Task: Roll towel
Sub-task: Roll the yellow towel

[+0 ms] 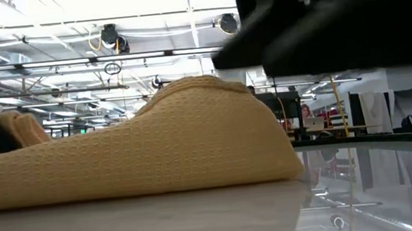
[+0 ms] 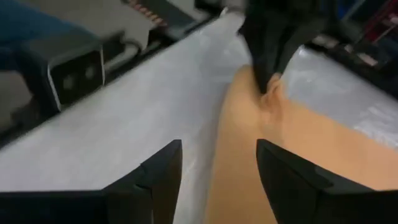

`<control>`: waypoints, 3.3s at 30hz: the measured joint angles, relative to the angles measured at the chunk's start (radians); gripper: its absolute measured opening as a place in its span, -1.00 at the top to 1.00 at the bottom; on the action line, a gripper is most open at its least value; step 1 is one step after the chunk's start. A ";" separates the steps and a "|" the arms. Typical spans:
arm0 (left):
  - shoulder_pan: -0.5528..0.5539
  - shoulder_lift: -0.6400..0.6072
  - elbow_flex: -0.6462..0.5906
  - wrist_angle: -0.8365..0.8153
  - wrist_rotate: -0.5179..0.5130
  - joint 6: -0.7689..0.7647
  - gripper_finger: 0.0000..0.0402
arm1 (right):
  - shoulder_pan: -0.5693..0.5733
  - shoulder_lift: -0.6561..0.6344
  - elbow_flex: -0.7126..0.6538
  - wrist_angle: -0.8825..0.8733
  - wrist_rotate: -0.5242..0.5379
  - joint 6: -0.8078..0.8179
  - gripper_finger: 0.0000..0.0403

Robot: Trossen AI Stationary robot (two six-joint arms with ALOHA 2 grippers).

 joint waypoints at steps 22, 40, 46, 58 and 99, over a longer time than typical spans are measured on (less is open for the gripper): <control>0.000 0.000 0.000 -0.008 -0.001 -0.045 0.99 | -0.060 0.102 0.000 0.137 -0.002 -0.031 -0.04; -0.037 -0.134 0.002 -0.153 -0.109 -0.172 0.12 | -0.133 0.120 0.000 0.066 -0.108 0.156 -0.04; -0.044 -0.199 0.003 -0.090 -0.160 0.053 -0.13 | -0.133 0.120 0.000 0.064 -0.106 0.158 -0.04; -0.027 0.009 0.002 0.383 -0.092 0.684 -0.15 | -0.134 0.120 0.000 0.064 -0.105 0.166 -0.04; 0.075 0.023 -0.001 -0.028 0.216 0.485 -0.07 | -0.144 0.120 0.000 0.044 -0.133 0.188 -0.04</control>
